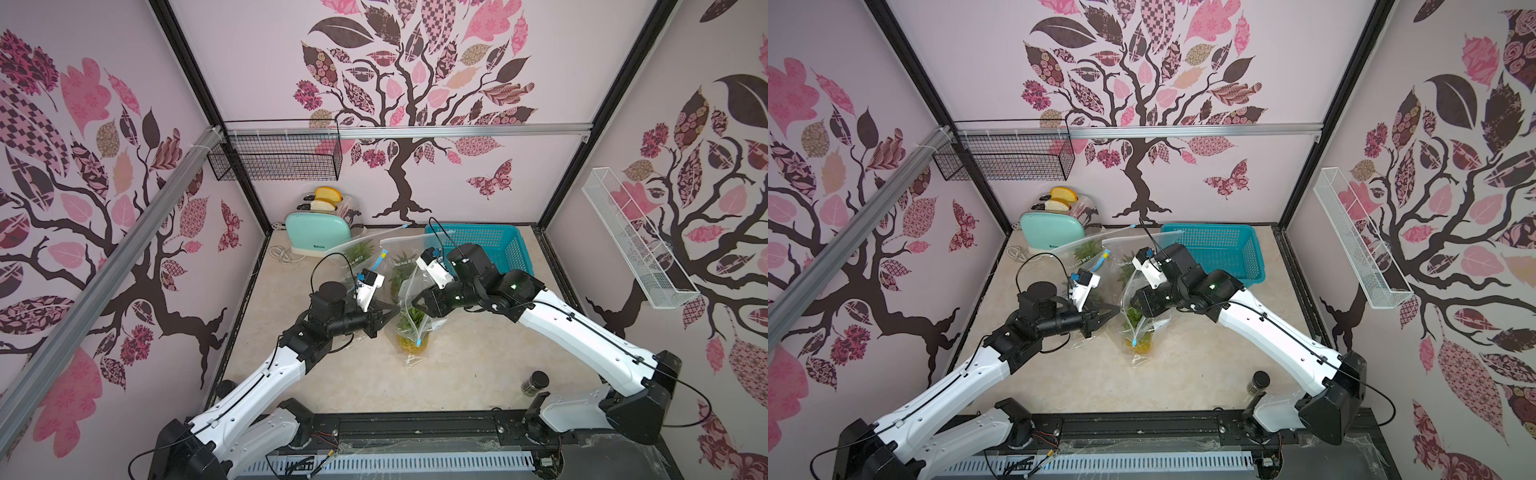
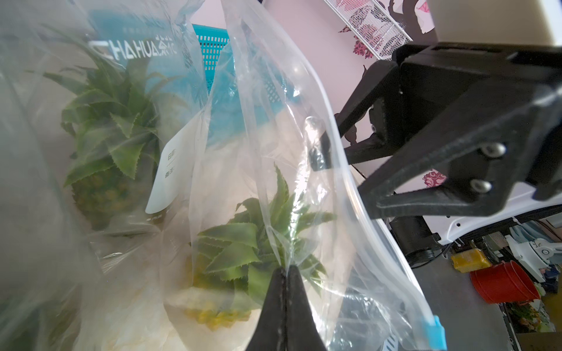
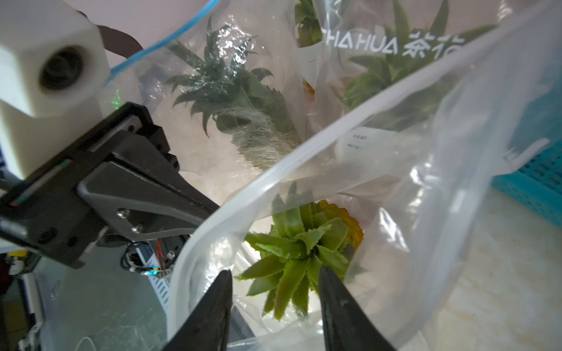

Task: Open the zip-top bag and take out the pineapple
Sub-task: Pick up the pineapple from the zipper food storage bag.

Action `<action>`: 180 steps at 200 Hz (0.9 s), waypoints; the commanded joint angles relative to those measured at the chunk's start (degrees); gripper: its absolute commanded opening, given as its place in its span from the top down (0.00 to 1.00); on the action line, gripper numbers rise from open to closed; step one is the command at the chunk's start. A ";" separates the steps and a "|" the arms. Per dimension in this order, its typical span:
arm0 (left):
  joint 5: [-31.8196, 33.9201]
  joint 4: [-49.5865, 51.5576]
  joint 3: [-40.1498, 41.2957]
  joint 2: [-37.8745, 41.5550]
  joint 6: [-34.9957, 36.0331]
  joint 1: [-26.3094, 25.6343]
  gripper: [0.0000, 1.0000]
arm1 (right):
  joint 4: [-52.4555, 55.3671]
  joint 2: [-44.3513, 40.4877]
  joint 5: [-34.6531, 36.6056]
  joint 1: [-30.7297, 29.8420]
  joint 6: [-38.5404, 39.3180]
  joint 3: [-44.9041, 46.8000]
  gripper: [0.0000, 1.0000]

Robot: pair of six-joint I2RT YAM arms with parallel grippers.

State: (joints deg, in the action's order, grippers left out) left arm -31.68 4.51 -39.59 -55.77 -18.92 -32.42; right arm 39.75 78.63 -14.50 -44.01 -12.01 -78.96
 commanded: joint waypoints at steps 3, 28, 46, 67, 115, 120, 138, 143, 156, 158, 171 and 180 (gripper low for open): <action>2.06 -2.83 1.76 2.16 -0.80 -0.18 1.00 | 3.91 2.30 1.81 -0.07 1.26 -3.09 0.41; 2.92 -7.10 4.75 3.36 -2.61 -0.19 1.00 | 5.27 5.04 1.90 -0.18 2.13 -4.08 0.34; 3.36 -10.77 7.20 3.81 -4.24 -0.26 1.00 | 5.84 6.68 2.50 -0.52 2.08 -4.28 0.31; 3.64 -13.15 8.98 3.84 -5.14 -0.22 1.00 | 6.75 8.38 3.35 -0.90 2.01 -4.69 0.28; 3.74 -16.27 10.80 3.13 -5.60 -0.28 1.00 | 10.11 12.34 5.39 -3.32 2.08 -8.31 0.27; 3.82 -16.51 10.94 3.12 -5.67 -0.32 1.00 | 10.49 12.78 5.65 -3.60 2.07 -8.76 0.27; 4.18 -17.40 11.37 3.08 -5.89 -0.45 1.00 | 11.83 14.14 6.30 -4.53 1.96 -9.91 0.27; 4.25 -17.56 11.38 3.14 -5.95 -0.47 1.00 | 12.09 14.55 6.32 -4.72 1.92 -9.97 0.27; 4.65 -17.80 11.55 3.30 -5.95 -0.55 1.00 | 12.42 15.34 6.43 -5.07 1.56 -8.94 0.28; 4.69 -17.79 11.60 3.28 -6.00 -0.54 1.00 | 12.45 15.44 6.46 -5.09 1.44 -8.76 0.28; 4.85 -18.21 11.97 3.55 -6.17 -0.56 1.00 | 12.46 16.06 6.81 -5.18 1.08 -7.40 0.28; 4.90 -18.39 12.23 3.78 -6.35 -0.54 1.00 | 12.54 16.39 7.20 -5.17 0.83 -6.49 0.30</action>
State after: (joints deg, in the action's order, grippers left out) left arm -27.51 -11.18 -28.27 -52.64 -24.64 -32.80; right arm 49.04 93.49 -8.47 -48.62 -10.37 -87.20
